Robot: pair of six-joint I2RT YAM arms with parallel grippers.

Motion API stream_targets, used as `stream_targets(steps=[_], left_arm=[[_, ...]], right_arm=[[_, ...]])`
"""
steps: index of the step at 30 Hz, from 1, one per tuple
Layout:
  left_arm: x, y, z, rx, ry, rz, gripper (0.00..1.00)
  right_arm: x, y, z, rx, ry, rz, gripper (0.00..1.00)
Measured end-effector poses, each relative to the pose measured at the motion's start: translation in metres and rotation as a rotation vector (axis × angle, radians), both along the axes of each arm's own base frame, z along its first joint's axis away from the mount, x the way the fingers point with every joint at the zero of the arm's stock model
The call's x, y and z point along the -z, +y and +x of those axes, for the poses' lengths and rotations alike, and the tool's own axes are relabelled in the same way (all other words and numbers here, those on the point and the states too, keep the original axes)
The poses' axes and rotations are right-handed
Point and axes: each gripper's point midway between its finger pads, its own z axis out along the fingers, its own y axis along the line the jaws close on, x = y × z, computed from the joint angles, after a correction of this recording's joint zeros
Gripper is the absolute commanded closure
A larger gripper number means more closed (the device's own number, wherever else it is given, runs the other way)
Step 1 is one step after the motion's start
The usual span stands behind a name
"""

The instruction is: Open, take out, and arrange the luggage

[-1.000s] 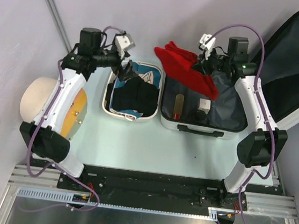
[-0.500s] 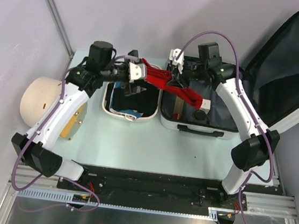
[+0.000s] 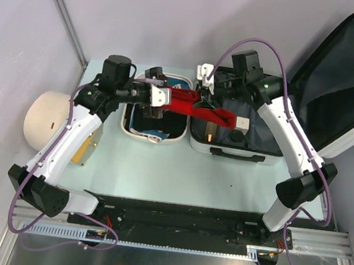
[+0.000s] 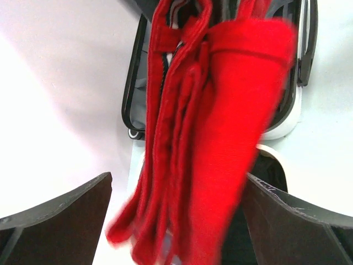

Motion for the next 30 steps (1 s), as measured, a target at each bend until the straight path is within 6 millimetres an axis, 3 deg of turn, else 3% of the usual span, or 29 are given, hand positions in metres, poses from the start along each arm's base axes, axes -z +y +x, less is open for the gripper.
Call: stream_targets(steps=[6,13,18,22,23,25,26,27,29,30], left_arm=[[-0.003,-0.002,-0.003,0.015,-0.017,0.002,0.00],[0.001,-0.013,-0.022,0.066,-0.017,0.007,0.13],[0.011,-0.020,-0.034,0.086,0.048,0.001,0.35],[0.015,-0.021,-0.038,0.066,0.109,-0.012,0.76],[0.017,-0.021,-0.038,0.060,0.122,-0.013,1.00],[0.018,-0.021,-0.034,0.030,0.150,-0.015,1.00],[0.018,-0.020,-0.031,0.012,0.159,-0.014,1.00],[0.018,-0.020,-0.028,-0.004,0.169,-0.014,1.00],[0.016,-0.016,-0.019,-0.043,0.179,-0.016,1.00],[0.016,-0.014,-0.014,-0.062,0.186,-0.016,1.00]], right_arm=[[-0.019,0.011,-0.037,-0.123,-0.065,0.030,1.00],[-0.020,0.010,-0.047,-0.186,-0.158,0.006,1.00],[-0.020,0.012,-0.049,-0.213,-0.206,-0.006,1.00],[-0.020,0.012,-0.047,-0.225,-0.243,-0.010,1.00],[-0.020,0.012,-0.047,-0.223,-0.250,-0.011,1.00],[-0.018,0.011,-0.045,-0.210,-0.248,-0.010,0.98],[-0.018,0.012,-0.042,-0.183,-0.239,0.000,0.89],[-0.017,0.012,-0.040,-0.165,-0.230,0.012,0.59],[-0.016,0.012,-0.034,-0.092,-0.195,0.061,0.48],[-0.017,0.010,-0.028,-0.047,-0.176,0.091,0.27]])
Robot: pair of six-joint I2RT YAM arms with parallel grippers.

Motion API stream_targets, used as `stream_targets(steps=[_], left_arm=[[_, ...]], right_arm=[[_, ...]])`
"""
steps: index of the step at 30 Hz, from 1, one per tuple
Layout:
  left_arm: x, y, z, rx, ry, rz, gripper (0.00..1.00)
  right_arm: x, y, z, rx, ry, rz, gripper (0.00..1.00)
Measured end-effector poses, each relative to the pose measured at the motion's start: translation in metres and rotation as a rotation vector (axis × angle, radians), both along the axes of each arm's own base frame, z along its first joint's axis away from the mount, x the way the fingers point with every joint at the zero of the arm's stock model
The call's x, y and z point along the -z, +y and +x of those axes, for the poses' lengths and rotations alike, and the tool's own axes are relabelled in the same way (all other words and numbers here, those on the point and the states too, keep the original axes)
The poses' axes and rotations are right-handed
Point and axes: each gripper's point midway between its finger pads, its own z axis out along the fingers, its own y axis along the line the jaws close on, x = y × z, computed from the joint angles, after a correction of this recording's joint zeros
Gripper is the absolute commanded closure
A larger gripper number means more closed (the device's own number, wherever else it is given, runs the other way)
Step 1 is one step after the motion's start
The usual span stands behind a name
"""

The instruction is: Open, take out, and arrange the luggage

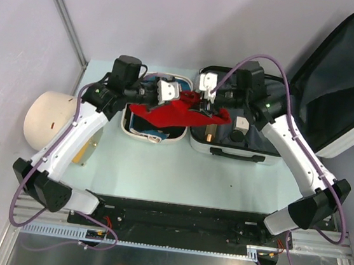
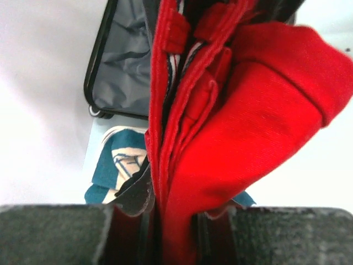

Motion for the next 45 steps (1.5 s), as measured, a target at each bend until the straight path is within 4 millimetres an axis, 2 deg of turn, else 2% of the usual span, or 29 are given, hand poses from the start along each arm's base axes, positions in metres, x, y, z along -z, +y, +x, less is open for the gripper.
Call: stream_targets(steps=[1,2,4,8,11,14,15,16,17,18,20,21,22,23,25,26,27,29,30,31,32,33,35,38,40,43,45], left_arm=[[-0.001,0.002,0.006,-0.019,0.010,-0.001,1.00],[-0.003,0.006,0.014,-0.044,0.021,-0.003,1.00],[-0.013,0.017,0.038,-0.107,0.031,-0.014,1.00],[-0.042,0.057,0.101,-0.265,-0.043,-0.015,1.00],[-0.064,0.085,0.145,-0.356,-0.157,0.029,1.00],[-0.079,0.097,0.181,-0.401,-0.269,0.083,1.00],[-0.081,0.098,0.191,-0.405,-0.300,0.100,1.00],[-0.068,0.097,0.204,-0.392,-0.322,0.154,1.00],[-0.067,0.097,0.204,-0.391,-0.322,0.157,1.00],[-0.056,0.093,0.206,-0.383,-0.326,0.175,1.00],[-0.015,0.089,0.194,-0.349,-0.291,0.240,1.00],[0.023,0.085,0.178,-0.318,-0.238,0.296,1.00],[0.052,0.082,0.167,-0.291,-0.188,0.338,1.00],[0.096,0.075,0.149,-0.244,-0.113,0.394,1.00],[0.155,0.069,0.120,-0.173,0.000,0.472,1.00],[0.180,0.067,0.105,-0.143,0.045,0.515,0.99],[0.193,0.066,0.097,-0.127,0.063,0.543,0.95],[0.197,0.064,0.097,-0.134,0.060,0.555,0.74],[0.192,0.063,0.100,-0.152,0.052,0.547,0.57],[0.189,0.063,0.102,-0.163,0.049,0.540,0.26],[0.186,0.062,0.105,-0.175,0.047,0.531,0.09],[0.185,0.062,0.104,-0.181,0.049,0.526,0.01],[0.183,0.062,0.101,-0.182,0.056,0.515,0.00],[0.172,0.064,0.083,-0.165,0.048,0.482,0.00],[0.151,0.065,0.065,-0.150,0.023,0.446,0.00],[0.105,0.066,0.042,-0.135,-0.052,0.375,0.00],[0.081,0.067,0.030,-0.133,-0.079,0.337,0.00]], right_arm=[[-0.004,-0.001,0.006,0.038,0.028,0.042,0.18],[-0.008,-0.003,0.012,0.071,0.057,0.076,0.01],[-0.029,-0.011,0.033,0.160,0.082,0.169,0.00],[-0.075,-0.052,0.082,0.351,0.107,0.365,0.00],[-0.094,-0.082,0.107,0.457,0.147,0.471,0.00],[-0.101,-0.101,0.122,0.517,0.197,0.539,0.00],[-0.101,-0.104,0.125,0.529,0.215,0.550,0.00],[-0.099,-0.106,0.128,0.544,0.255,0.564,0.00],[-0.098,-0.105,0.128,0.544,0.258,0.565,0.00],[-0.098,-0.105,0.127,0.545,0.267,0.566,0.00],[-0.096,-0.105,0.127,0.546,0.280,0.564,0.00],[-0.094,-0.105,0.127,0.548,0.286,0.560,0.00],[-0.092,-0.105,0.127,0.552,0.296,0.555,0.00],[-0.089,-0.106,0.127,0.557,0.305,0.550,0.00],[-0.084,-0.108,0.127,0.567,0.322,0.540,0.00],[-0.081,-0.108,0.128,0.572,0.332,0.536,0.00],[-0.079,-0.109,0.128,0.575,0.340,0.532,0.00],[-0.076,-0.109,0.127,0.577,0.353,0.527,0.00],[-0.076,-0.109,0.127,0.575,0.356,0.526,0.00],[-0.076,-0.109,0.127,0.574,0.357,0.526,0.00],[-0.075,-0.108,0.127,0.572,0.361,0.525,0.00],[-0.074,-0.108,0.127,0.569,0.366,0.523,0.00],[-0.070,-0.107,0.128,0.570,0.378,0.516,0.00],[-0.065,-0.106,0.128,0.570,0.398,0.504,0.00],[-0.063,-0.106,0.128,0.571,0.406,0.497,0.00],[-0.061,-0.105,0.128,0.568,0.412,0.491,0.00],[-0.059,-0.105,0.128,0.569,0.417,0.489,0.00]])
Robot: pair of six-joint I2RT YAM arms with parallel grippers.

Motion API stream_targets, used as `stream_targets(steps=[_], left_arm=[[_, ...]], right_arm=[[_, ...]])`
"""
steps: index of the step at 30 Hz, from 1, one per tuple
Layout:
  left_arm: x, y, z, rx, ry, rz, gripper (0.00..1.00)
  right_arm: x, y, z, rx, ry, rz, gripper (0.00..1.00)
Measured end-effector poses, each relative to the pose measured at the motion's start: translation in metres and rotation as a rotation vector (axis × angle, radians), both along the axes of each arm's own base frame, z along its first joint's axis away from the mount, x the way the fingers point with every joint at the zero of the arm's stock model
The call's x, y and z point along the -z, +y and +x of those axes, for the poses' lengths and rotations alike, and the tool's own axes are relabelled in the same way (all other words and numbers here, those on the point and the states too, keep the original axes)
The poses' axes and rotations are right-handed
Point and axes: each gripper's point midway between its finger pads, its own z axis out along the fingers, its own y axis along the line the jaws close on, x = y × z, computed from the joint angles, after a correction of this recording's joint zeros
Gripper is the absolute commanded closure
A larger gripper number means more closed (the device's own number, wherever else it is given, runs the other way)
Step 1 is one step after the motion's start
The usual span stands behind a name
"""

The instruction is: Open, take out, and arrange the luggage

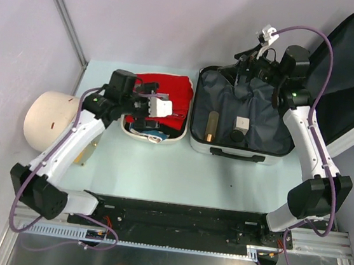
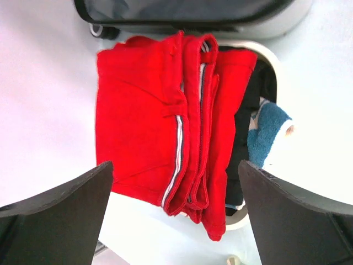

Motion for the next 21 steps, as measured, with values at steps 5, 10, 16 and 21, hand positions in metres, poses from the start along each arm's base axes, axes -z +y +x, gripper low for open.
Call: stream_targets(steps=[5,10,16,21], left_arm=[[-0.049,-0.007,-0.003,-0.110,0.057,-0.148,0.00],[-0.079,-0.031,0.068,-0.459,0.211,-0.412,0.00],[0.022,-0.034,0.100,-0.940,0.510,-0.504,0.00],[0.132,-0.020,0.080,-1.230,0.637,-0.362,0.00]], right_arm=[[0.000,0.000,0.000,-0.003,0.003,0.001,0.00],[-0.001,0.002,-0.001,-0.005,0.022,0.021,0.00],[0.000,0.002,-0.001,-0.006,0.047,0.037,0.00],[0.005,0.000,0.000,0.000,0.057,0.033,0.00]])
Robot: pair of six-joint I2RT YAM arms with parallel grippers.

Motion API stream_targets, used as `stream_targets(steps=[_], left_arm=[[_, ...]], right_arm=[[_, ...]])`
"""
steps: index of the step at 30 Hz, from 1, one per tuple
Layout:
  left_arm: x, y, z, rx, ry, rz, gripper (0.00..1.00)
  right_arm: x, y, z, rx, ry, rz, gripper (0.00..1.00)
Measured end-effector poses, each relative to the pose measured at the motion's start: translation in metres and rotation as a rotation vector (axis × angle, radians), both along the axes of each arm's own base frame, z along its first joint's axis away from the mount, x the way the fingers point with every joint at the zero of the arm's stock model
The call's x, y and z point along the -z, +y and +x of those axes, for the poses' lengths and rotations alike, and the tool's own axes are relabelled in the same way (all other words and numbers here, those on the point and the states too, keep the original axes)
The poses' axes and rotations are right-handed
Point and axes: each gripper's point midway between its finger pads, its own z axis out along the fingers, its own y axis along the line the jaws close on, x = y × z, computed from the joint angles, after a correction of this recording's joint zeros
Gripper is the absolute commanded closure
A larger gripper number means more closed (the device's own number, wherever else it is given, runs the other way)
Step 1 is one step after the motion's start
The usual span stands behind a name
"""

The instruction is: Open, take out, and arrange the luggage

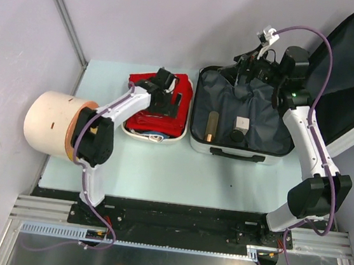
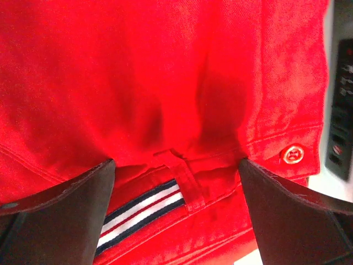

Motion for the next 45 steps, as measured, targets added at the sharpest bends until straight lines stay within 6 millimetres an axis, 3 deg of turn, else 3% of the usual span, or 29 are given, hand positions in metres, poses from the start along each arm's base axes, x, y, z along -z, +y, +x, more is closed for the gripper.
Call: stream_targets(steps=[2,7,10,17,20,24,28,33,36,39,41,43,45], left_arm=[[0.015,0.003,0.004,-0.045,0.009,0.023,0.00],[0.013,0.013,0.028,-0.121,0.025,0.001,0.00],[0.009,0.031,0.052,-0.148,0.024,-0.020,0.00],[0.002,0.134,0.135,-0.177,-0.097,0.051,0.00],[-0.001,0.185,0.158,-0.197,-0.152,0.107,0.00],[-0.003,0.235,0.154,-0.229,-0.133,0.148,0.00],[-0.006,0.268,0.148,-0.262,-0.113,0.169,0.00],[-0.015,0.295,0.146,-0.282,-0.116,0.196,0.00],[-0.024,0.300,0.146,-0.278,-0.128,0.209,0.00],[-0.046,0.299,0.146,-0.253,-0.169,0.222,0.00],[-0.075,0.296,0.143,-0.220,-0.230,0.217,0.00],[-0.119,0.289,0.129,-0.180,-0.308,0.204,0.00],[-0.173,0.278,0.101,-0.129,-0.406,0.188,0.00]], right_arm=[[0.004,-0.002,0.001,0.006,0.010,-0.003,0.00],[0.010,-0.010,0.004,0.023,0.027,-0.011,0.00],[0.011,-0.015,0.006,0.038,0.034,-0.013,0.00],[0.013,-0.022,0.009,0.054,0.039,-0.019,0.00],[0.013,-0.023,0.009,0.055,0.037,-0.021,0.00],[0.014,-0.023,0.009,0.056,0.036,-0.023,0.00],[0.018,-0.023,0.010,0.056,0.043,-0.027,0.00],[0.023,-0.023,0.010,0.054,0.055,-0.028,0.00],[0.023,-0.022,0.009,0.046,0.056,-0.026,0.00],[0.026,-0.020,0.008,0.035,0.058,-0.025,0.00],[0.032,-0.017,0.007,0.025,0.066,-0.027,0.00],[0.043,-0.012,0.006,0.012,0.088,-0.033,0.00],[0.052,-0.005,0.005,-0.005,0.107,-0.038,0.00]])
